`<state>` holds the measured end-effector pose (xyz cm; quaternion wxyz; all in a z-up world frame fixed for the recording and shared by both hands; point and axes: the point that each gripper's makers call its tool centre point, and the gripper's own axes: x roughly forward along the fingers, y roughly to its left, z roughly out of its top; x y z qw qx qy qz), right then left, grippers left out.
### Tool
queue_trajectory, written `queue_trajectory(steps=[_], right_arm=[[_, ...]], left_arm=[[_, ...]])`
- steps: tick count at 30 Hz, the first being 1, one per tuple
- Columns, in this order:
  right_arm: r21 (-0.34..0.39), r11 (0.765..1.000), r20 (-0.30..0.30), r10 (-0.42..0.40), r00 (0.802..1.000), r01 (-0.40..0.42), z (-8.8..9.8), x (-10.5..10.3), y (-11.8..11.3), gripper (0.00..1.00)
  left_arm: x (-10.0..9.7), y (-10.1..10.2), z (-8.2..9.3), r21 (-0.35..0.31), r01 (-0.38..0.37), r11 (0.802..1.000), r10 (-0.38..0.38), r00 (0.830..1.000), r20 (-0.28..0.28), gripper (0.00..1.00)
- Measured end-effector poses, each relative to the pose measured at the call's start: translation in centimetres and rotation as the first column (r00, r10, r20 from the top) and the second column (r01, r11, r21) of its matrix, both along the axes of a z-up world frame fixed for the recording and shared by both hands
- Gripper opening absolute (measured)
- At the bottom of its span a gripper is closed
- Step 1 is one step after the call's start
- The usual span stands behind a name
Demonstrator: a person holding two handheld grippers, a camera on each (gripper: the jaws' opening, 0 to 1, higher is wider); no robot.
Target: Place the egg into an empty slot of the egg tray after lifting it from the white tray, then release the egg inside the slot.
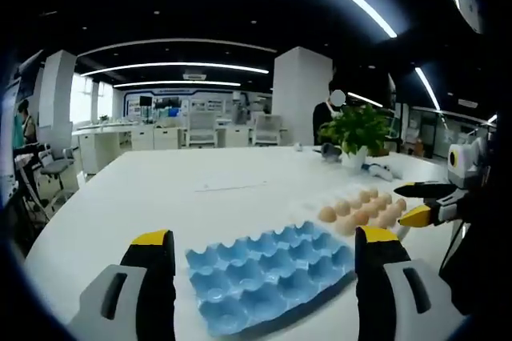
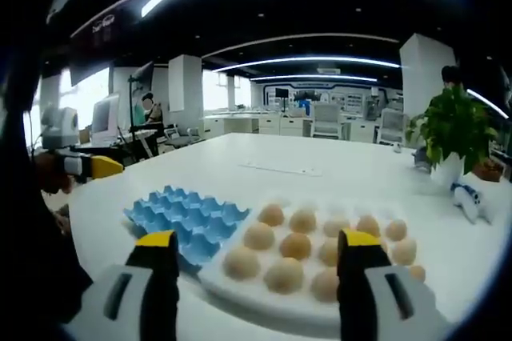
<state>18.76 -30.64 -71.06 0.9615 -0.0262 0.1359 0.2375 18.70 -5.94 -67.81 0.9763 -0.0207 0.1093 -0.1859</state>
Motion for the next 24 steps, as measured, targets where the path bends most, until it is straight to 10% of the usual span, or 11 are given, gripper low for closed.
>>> queue_trajectory(steps=[24], right_arm=[[0.022,1.0,-0.007,-0.006,1.0,0.006,-0.16,0.08,0.3,0.82]], left_arm=[[0.31,-0.16,0.1,0.018,0.027,0.999,-0.027,1.0,0.01,0.92]])
